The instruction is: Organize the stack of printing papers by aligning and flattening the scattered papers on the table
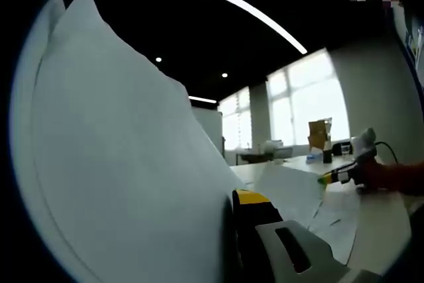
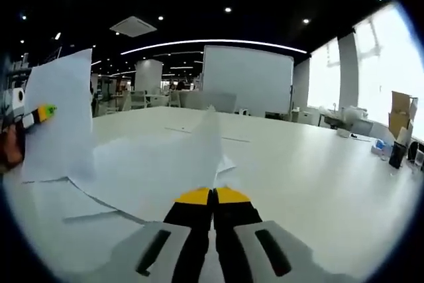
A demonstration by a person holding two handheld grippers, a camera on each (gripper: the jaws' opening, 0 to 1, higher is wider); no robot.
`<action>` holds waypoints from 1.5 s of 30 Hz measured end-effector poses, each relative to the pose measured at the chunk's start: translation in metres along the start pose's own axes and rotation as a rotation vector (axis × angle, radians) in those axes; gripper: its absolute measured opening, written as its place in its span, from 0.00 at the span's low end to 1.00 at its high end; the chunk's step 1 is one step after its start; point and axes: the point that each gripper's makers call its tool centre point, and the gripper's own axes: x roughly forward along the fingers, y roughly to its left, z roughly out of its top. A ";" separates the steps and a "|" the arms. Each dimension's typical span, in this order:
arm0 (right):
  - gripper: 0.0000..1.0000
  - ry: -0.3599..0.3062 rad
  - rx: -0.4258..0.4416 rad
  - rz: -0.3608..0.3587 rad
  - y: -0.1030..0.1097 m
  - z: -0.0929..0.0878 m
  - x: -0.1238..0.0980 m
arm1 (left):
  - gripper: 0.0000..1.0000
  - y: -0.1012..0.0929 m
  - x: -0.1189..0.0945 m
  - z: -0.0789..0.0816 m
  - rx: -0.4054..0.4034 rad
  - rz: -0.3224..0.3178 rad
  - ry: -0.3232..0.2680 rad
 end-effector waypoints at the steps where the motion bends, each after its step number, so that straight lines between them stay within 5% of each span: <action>1: 0.00 -0.001 0.004 -0.002 0.000 0.000 -0.001 | 0.11 0.000 0.000 0.000 0.000 0.000 0.000; 9: 0.00 -0.009 0.015 -0.011 0.000 0.000 -0.005 | 0.11 -0.001 -0.001 0.001 0.000 0.001 -0.003; 19: 0.00 0.018 -0.088 -0.042 -0.003 -0.004 -0.003 | 0.11 -0.003 -0.001 0.003 0.000 0.004 -0.004; 29: 0.00 0.010 -0.019 -0.035 -0.010 -0.001 -0.001 | 0.11 -0.004 0.001 0.003 -0.002 0.004 -0.002; 45: 0.00 0.005 -0.042 -0.042 -0.012 0.001 0.000 | 0.11 -0.005 0.001 0.003 -0.005 0.002 0.000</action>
